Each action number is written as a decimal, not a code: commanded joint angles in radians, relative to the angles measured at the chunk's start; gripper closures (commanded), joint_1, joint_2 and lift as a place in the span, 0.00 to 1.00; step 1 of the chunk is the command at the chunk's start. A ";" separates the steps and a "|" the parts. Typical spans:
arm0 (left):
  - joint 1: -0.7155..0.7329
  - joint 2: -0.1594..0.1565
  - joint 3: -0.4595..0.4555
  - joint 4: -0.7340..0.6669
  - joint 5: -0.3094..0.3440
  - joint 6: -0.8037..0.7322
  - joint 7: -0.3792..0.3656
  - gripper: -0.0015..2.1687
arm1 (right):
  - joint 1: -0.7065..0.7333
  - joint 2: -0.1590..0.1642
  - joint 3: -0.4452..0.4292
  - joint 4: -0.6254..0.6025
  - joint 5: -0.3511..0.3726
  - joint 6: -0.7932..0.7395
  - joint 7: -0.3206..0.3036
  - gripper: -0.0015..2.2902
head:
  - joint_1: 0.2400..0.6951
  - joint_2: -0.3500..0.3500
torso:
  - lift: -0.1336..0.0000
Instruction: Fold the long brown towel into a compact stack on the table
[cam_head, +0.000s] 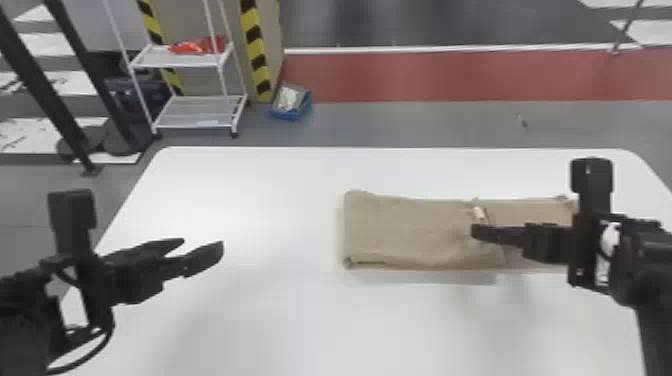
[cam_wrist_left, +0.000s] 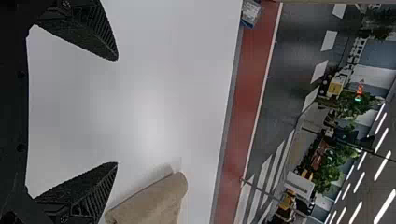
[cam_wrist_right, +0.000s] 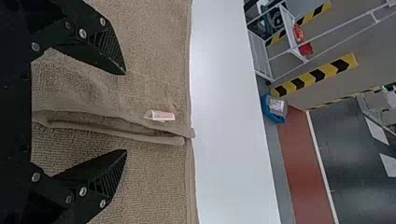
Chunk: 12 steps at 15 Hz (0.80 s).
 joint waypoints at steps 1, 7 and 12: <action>0.006 0.000 0.002 0.000 0.000 0.000 -0.002 0.04 | -0.008 0.002 0.011 0.010 0.005 0.000 0.000 0.22 | 1.00 0.60 | 0.07; 0.008 0.005 0.008 0.006 0.002 -0.003 -0.008 0.04 | -0.008 0.002 0.011 0.016 0.016 0.000 0.001 0.27 | 1.00 0.62 | 0.07; 0.008 0.005 0.008 0.006 0.002 -0.003 -0.008 0.04 | 0.001 0.002 0.011 -0.001 -0.002 0.000 0.008 0.49 | 1.00 0.62 | 0.07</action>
